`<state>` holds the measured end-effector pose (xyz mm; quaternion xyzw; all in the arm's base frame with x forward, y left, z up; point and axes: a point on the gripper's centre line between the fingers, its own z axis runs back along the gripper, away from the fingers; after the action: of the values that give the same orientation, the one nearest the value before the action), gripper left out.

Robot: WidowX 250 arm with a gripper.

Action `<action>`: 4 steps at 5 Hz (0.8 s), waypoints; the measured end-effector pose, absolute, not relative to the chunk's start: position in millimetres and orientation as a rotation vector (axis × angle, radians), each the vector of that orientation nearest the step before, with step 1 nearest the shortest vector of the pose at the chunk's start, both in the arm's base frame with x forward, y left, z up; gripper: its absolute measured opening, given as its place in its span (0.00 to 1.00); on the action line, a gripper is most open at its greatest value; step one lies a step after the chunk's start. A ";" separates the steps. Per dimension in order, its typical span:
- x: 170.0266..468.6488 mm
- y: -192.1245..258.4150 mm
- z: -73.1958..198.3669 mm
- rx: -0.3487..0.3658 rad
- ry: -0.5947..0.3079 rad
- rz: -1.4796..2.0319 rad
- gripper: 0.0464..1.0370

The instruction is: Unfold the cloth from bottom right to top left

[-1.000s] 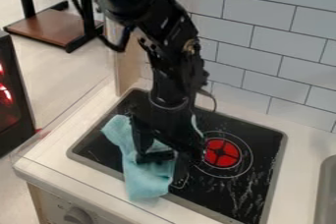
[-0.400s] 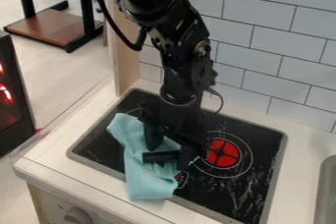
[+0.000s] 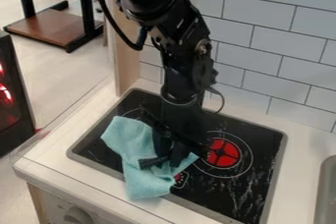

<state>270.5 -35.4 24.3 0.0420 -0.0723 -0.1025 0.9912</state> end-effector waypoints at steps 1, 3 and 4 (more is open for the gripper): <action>272.2 -26.2 40.2 0.070 -0.149 -0.205 0.06; 290.9 14.0 74.8 0.074 -0.173 -0.153 0.00; 309.9 37.2 82.5 0.059 -0.182 -0.106 0.00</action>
<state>309.9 37.2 82.5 0.0295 -0.0909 -0.0527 0.9940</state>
